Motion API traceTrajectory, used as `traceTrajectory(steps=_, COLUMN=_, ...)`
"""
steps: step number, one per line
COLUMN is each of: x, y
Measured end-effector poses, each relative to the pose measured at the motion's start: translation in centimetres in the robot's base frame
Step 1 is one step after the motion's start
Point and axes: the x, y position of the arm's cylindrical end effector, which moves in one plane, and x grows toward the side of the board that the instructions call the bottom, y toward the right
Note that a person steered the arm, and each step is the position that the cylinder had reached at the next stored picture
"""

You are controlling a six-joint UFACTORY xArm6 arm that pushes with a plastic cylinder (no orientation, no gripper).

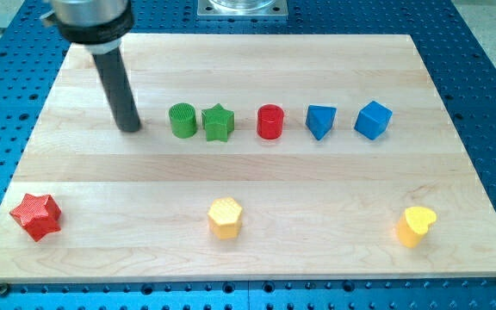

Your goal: Push the hexagon diagonal to the green star

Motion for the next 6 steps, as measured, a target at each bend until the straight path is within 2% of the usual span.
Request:
traceTrajectory(steps=1, x=5.8, y=4.6)
traceTrajectory(steps=2, x=6.1, y=17.4)
traceTrajectory(steps=3, x=10.2, y=24.6)
traceTrajectory(steps=4, x=15.8, y=20.4)
traceTrajectory(steps=6, x=15.0, y=7.1)
